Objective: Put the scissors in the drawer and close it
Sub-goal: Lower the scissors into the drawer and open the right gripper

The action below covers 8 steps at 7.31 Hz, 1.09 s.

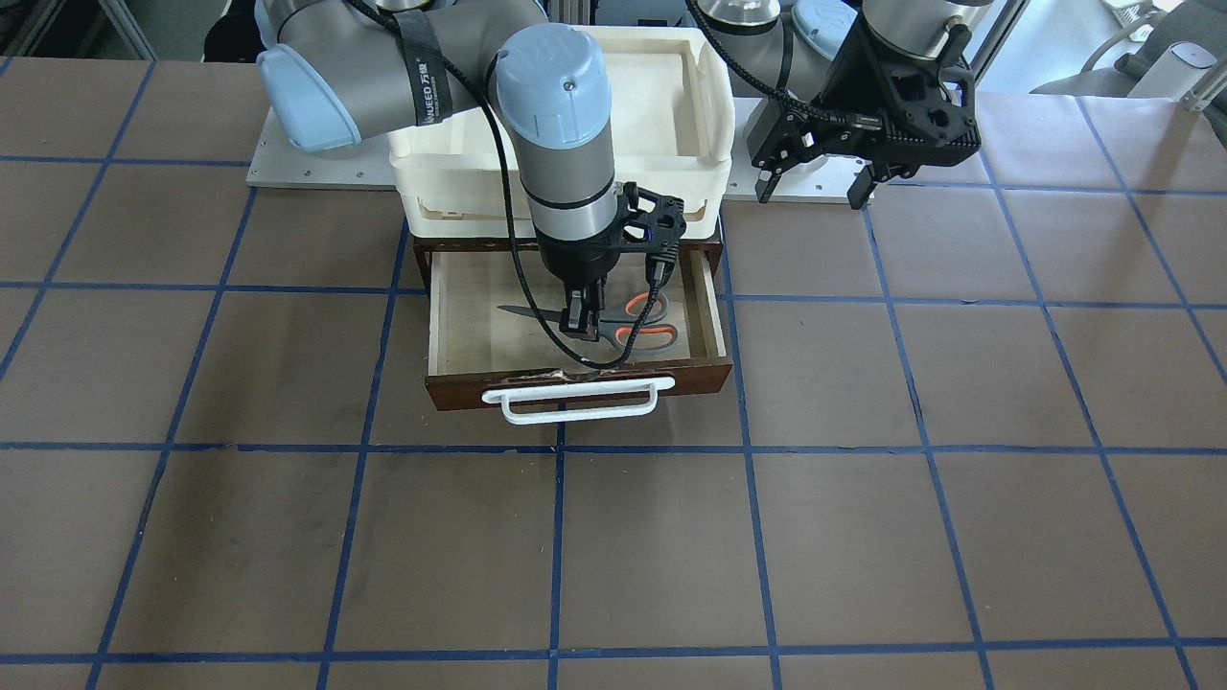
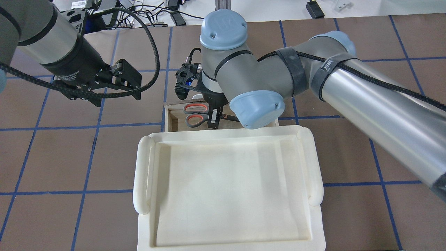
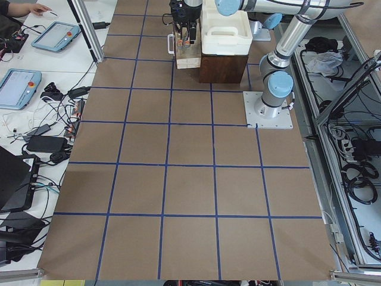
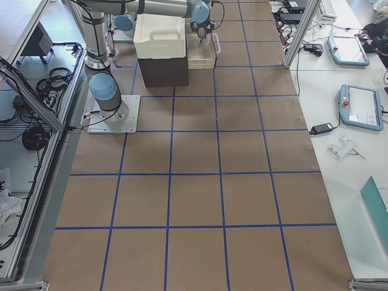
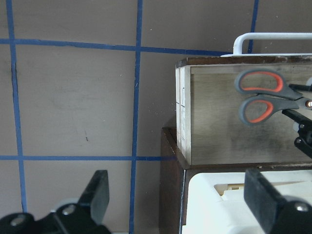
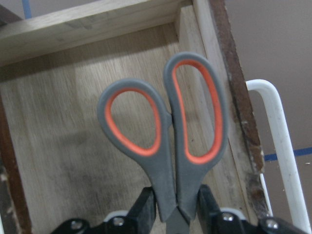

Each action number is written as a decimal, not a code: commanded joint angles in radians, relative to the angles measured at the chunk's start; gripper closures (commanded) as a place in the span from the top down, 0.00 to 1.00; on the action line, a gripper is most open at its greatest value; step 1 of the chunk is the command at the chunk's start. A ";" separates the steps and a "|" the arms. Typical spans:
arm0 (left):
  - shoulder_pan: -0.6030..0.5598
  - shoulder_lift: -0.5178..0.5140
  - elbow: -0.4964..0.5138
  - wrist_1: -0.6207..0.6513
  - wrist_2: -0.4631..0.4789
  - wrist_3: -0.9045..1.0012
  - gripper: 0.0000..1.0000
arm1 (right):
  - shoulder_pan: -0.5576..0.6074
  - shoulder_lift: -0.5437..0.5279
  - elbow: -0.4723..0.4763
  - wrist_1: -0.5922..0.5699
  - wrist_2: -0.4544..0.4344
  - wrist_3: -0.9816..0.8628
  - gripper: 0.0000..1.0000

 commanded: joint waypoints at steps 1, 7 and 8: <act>0.002 -0.019 -0.006 0.011 0.000 -0.001 1.00 | 0.007 0.003 0.000 0.008 -0.012 0.000 0.09; 0.004 -0.059 -0.007 0.045 -0.001 -0.001 1.00 | 0.007 0.006 0.004 0.011 -0.026 0.000 1.00; 0.004 -0.064 -0.007 0.052 -0.001 -0.001 1.00 | 0.007 0.005 0.004 0.009 -0.090 -0.007 1.00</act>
